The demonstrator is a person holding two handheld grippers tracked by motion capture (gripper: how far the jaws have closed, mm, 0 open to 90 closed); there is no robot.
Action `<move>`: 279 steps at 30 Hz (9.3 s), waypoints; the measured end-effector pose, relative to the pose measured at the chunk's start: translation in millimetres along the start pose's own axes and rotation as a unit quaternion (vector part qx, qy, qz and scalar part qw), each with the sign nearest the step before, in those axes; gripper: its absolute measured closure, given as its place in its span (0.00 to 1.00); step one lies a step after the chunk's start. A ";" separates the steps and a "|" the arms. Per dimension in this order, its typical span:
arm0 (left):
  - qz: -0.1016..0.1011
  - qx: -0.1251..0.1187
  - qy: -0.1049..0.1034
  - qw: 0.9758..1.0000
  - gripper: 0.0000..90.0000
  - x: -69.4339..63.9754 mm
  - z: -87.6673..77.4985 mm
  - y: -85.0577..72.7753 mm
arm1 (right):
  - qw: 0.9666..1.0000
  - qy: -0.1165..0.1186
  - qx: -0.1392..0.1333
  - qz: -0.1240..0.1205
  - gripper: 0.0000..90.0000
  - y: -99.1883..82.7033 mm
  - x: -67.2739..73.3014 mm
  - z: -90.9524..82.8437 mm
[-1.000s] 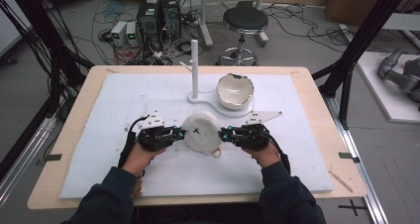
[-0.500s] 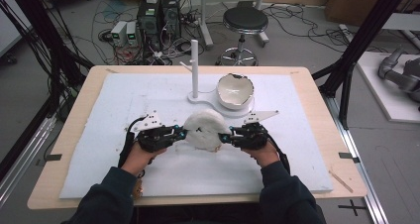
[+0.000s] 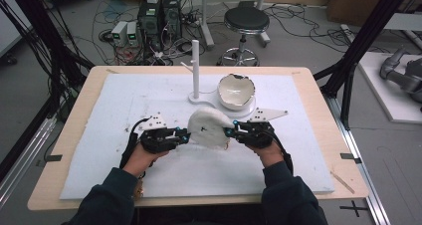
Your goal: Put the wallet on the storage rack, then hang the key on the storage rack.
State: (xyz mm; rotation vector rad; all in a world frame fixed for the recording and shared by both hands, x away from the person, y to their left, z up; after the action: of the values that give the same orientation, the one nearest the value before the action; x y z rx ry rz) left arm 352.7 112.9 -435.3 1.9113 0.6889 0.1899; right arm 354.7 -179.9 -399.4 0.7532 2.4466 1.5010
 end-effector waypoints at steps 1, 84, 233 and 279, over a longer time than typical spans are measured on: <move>-0.014 0.000 0.006 1.000 0.70 3.5 -1.9 0.0 | 1.000 -0.005 -0.006 -0.005 0.86 2.6 -3.8 -5.1; -0.098 -0.048 0.097 0.989 0.33 48.3 -37.5 -7.8 | 0.988 -0.125 0.033 -0.090 0.80 74.8 -129.3 13.0; -0.155 0.068 0.217 0.961 0.79 24.5 -87.9 -38.0 | 0.974 -0.211 0.055 0.056 0.29 -54.9 -76.4 -84.8; -0.022 0.015 0.229 0.973 0.79 59.9 24.1 142.7 | 0.976 -0.204 0.043 0.063 0.29 -59.9 -80.5 -86.7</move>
State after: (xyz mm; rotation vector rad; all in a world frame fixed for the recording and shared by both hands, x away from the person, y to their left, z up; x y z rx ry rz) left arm 465.9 85.4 -330.6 1.8936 1.0444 0.6086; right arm 369.6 -310.1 -419.3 1.1265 2.1967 1.1403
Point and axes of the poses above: each handheld gripper's, and its own axes: z roughly forward along the jaws, y roughly out of its top, x roughly to its left, the point moved 3 cm from there along z, roughly forward along the jaws, and after that the axes turned 4 degrees about x, right-handed, at the moved point
